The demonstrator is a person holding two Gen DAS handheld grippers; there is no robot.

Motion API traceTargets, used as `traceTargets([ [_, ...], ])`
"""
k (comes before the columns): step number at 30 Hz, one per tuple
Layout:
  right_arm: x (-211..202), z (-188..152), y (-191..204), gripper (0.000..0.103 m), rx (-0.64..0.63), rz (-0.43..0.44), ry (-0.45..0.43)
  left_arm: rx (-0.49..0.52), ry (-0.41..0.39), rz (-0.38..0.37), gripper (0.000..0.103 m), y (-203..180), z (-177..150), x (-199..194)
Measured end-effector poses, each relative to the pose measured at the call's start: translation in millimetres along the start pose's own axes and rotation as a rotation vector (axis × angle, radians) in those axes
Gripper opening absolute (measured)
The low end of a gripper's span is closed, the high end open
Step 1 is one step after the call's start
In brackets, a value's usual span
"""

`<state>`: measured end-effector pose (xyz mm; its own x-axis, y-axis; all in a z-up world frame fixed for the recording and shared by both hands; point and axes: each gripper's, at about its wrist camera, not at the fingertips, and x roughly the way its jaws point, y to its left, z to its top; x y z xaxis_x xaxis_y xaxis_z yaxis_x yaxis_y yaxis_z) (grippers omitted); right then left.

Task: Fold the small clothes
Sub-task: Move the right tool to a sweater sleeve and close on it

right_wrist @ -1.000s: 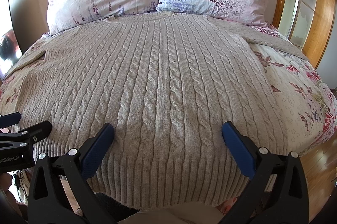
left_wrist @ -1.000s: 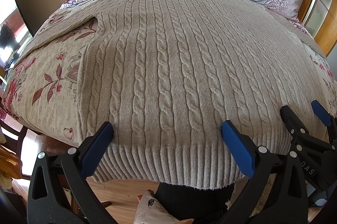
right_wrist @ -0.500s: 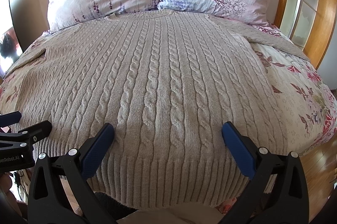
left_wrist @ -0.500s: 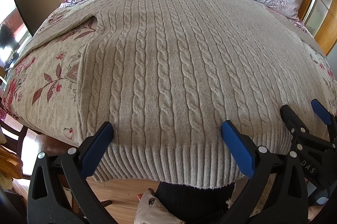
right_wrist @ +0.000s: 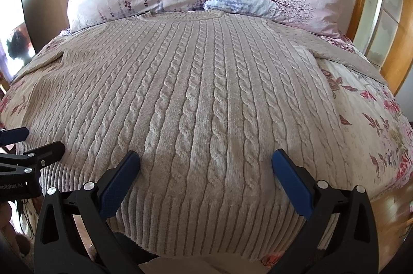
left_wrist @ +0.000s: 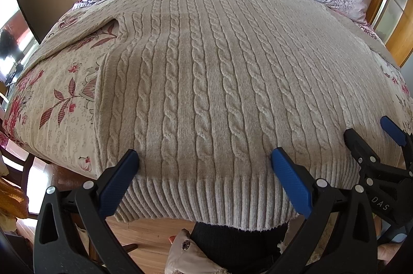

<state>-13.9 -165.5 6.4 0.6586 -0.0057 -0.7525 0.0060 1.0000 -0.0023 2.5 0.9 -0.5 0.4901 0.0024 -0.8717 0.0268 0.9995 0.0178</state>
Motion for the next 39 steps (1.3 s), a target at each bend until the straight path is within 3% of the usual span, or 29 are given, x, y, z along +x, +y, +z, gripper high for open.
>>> traceTargets([
  [9,2.8,10.9,-18.3,0.102,-0.029,0.109,-0.022,0.028,-0.018,0.003,0.101,-1.8,13.7,3.4],
  [13,-1.1,49.5,-74.9,0.102,0.144,0.139,-0.060,0.056,-0.067,0.015,0.101,-2.3,33.6,4.2],
  [17,-0.7,90.3,-173.6,0.102,0.444,0.145,-0.097,0.068,-0.153,-0.029,0.101,0.5,56.9,0.2],
  [22,21.4,108.6,-283.1,0.084,0.747,0.055,-0.076,0.065,-0.256,-0.134,0.101,2.6,86.0,-6.3],
  [24,30.7,105.1,-317.5,0.075,0.862,0.034,-0.064,0.056,-0.274,-0.185,0.101,3.6,97.1,-6.7],
  [27,43.8,88.9,-361.3,0.068,1.040,0.023,-0.054,0.036,-0.282,-0.266,0.101,6.2,111.1,-3.3],
  [31,55.0,83.0,-378.3,0.061,1.088,0.000,-0.040,0.026,-0.276,-0.286,0.101,4.5,125.7,6.2],
  [33,60.9,80.5,-380.3,0.050,1.111,0.002,-0.026,0.028,-0.275,-0.284,0.101,3.2,131.0,9.4],
  [39,69.0,81.8,-383.2,0.033,1.105,-0.013,-0.042,0.001,-0.248,-0.327,0.101,8.2,139.4,24.4],
])
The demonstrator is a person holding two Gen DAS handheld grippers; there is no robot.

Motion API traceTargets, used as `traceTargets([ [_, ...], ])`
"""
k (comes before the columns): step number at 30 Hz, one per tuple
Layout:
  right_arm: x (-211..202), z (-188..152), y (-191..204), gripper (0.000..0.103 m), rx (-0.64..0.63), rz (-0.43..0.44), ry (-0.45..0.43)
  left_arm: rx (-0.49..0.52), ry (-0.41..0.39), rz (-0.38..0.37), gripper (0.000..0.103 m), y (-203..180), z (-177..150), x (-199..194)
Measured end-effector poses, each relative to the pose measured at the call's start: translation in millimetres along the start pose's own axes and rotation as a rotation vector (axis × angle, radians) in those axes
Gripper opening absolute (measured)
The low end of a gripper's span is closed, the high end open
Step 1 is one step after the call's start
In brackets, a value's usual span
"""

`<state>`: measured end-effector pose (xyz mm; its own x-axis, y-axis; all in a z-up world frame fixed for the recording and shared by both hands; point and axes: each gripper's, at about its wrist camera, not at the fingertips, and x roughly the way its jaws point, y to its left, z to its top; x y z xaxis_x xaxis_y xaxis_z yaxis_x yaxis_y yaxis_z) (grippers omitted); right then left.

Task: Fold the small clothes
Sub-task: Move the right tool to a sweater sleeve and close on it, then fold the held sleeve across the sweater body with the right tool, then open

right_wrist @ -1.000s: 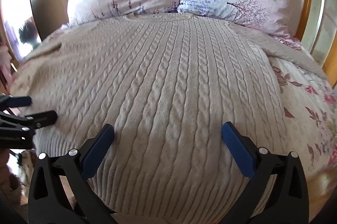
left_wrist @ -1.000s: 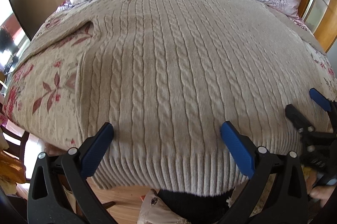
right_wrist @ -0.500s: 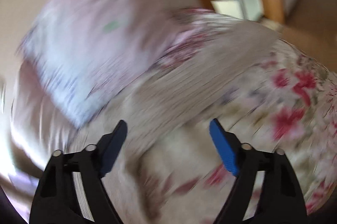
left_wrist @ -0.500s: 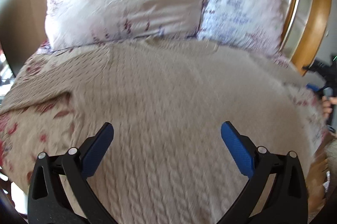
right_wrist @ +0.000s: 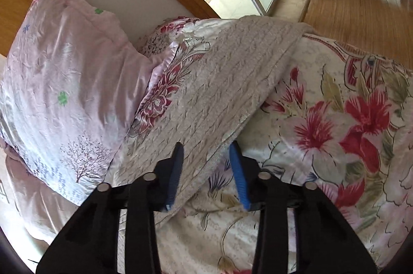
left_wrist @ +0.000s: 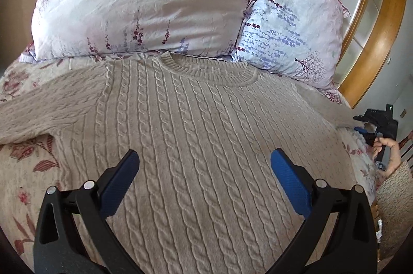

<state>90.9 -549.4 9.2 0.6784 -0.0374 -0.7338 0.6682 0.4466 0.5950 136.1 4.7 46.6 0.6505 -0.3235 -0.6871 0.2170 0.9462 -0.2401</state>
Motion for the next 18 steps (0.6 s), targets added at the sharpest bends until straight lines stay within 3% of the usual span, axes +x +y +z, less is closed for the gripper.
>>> traceTargets([
  [6,4.1,1.9,0.4,0.015,-0.028,-0.020,-0.030,-0.060,0.007,-0.072,0.101,11.1,1.5,7.2],
  [10,3.6,2.4,10.7,0.009,-0.078,-0.024,-0.062,-0.081,0.015,-0.081,0.101,17.1,3.2,8.6],
  [18,-41.9,-18.0,101.1,0.009,-0.343,0.117,-0.204,-0.123,-0.012,-0.078,0.101,33.0,7.7,3.0],
])
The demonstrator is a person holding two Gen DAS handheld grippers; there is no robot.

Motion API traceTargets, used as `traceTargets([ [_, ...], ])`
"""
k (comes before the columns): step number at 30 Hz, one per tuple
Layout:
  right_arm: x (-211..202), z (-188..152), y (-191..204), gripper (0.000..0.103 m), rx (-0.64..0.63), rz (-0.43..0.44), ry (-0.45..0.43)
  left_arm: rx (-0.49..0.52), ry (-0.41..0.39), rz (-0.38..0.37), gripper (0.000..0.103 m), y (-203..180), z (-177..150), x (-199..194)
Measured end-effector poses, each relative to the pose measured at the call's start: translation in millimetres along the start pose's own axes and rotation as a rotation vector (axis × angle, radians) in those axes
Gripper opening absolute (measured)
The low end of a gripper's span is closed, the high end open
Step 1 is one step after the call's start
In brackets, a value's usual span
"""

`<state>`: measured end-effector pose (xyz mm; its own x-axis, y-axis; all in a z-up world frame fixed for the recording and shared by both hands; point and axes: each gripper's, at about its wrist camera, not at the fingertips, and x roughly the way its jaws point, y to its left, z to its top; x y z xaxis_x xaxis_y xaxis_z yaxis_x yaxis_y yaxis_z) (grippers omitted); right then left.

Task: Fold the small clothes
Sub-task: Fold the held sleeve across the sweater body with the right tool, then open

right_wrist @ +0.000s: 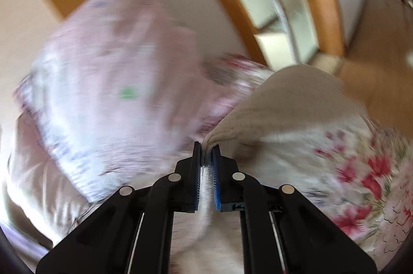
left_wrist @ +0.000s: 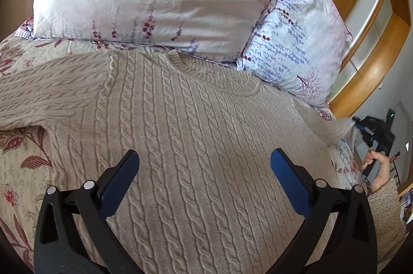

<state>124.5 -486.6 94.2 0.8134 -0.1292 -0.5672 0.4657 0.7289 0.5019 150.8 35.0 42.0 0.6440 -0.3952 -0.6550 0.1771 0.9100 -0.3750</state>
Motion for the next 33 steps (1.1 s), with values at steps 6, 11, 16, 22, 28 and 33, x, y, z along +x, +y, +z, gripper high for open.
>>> traceTargets([
  [6,-12.5,-43.5,107.5,0.008,-0.225,0.205,0.058,-0.022,-0.042,0.022,0.101,7.2,6.4,-10.9],
  [11,24.3,-136.3,169.9,0.008,-0.409,0.288,0.315,0.014,-0.050,0.037,0.101,2.4,5.1,-14.1],
  [16,55.4,-179.2,173.0,0.010,-0.415,0.257,0.476,0.022,-0.041,0.022,0.101,3.1,4.4,-15.3],
  [22,56.0,-148.4,135.3,0.046,-0.139,0.305,0.507,0.000,-0.040,-0.003,0.101,8.2,11.9,-13.7],
  [28,60.2,-119.7,94.0,0.046,0.071,0.215,0.433,-0.026,-0.017,-0.054,0.101,12.9,28.6,-7.7],
  [33,63.8,-98.2,102.1,0.014,-0.015,0.040,0.313,-0.052,-0.027,-0.074,0.100,18.9,36.7,-11.3],
])
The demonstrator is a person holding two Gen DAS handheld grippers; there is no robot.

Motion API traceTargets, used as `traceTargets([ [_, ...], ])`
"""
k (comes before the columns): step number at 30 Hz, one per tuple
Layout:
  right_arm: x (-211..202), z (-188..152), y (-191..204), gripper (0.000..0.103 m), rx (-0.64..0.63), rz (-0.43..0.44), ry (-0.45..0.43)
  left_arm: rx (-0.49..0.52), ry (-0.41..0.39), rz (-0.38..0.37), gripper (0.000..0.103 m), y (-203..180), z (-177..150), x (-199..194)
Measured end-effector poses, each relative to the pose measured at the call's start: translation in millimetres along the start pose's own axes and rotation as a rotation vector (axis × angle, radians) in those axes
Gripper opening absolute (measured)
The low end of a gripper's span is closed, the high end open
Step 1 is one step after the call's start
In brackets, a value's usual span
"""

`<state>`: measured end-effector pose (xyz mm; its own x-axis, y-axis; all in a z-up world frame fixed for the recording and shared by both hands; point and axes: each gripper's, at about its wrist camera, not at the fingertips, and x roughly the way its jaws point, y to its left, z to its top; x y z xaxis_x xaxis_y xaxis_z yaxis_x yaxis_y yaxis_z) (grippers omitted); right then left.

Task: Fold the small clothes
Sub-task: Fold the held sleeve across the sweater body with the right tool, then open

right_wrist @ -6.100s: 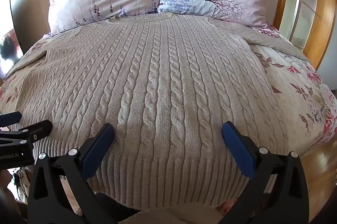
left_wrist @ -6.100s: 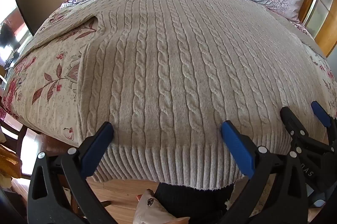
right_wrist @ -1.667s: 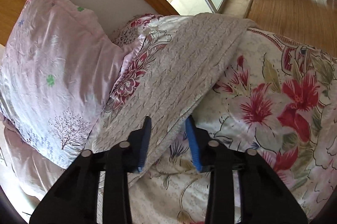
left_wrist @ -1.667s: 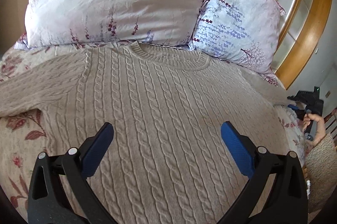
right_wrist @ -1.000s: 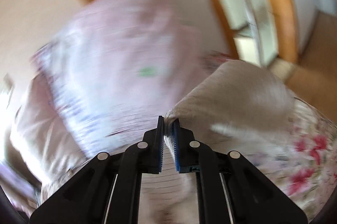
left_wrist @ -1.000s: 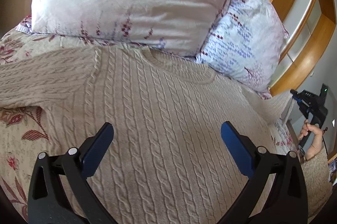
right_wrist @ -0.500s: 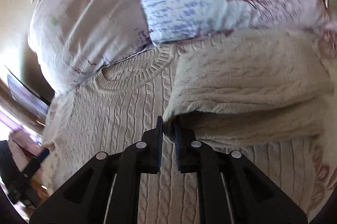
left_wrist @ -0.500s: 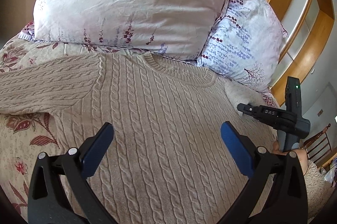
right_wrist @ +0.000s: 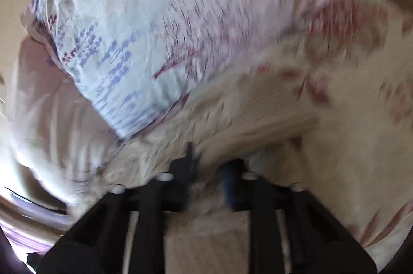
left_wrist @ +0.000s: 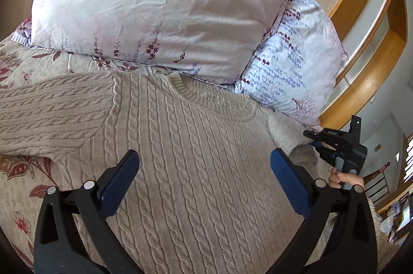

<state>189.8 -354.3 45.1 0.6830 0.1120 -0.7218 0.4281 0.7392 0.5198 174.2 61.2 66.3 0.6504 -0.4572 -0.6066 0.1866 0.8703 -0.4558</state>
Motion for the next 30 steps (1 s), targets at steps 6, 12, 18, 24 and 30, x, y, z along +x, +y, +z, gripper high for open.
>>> traceTargets([
  [6,-23.1,-23.7,118.3,0.011,-0.383,0.096,-0.136,-0.013,-0.046,-0.041,0.094,4.7,9.6,-9.0],
  [12,4.5,-87.2,189.1,0.061,-0.575,0.363,0.197,-0.095,0.023,-0.097,0.087,11.1,11.0,9.3],
  [18,-18.8,-59.4,91.8,0.062,-0.224,0.345,0.222,-0.175,0.132,-0.129,0.062,18.5,10.3,41.4],
  [24,-31.9,-44.3,-18.6,0.050,0.103,0.181,0.198,-0.261,0.229,-0.079,0.042,24.3,14.4,76.6],
  [30,-18.0,-37.0,-51.2,0.044,0.209,0.181,0.126,-0.300,0.252,-0.028,0.028,27.2,18.5,97.8],
])
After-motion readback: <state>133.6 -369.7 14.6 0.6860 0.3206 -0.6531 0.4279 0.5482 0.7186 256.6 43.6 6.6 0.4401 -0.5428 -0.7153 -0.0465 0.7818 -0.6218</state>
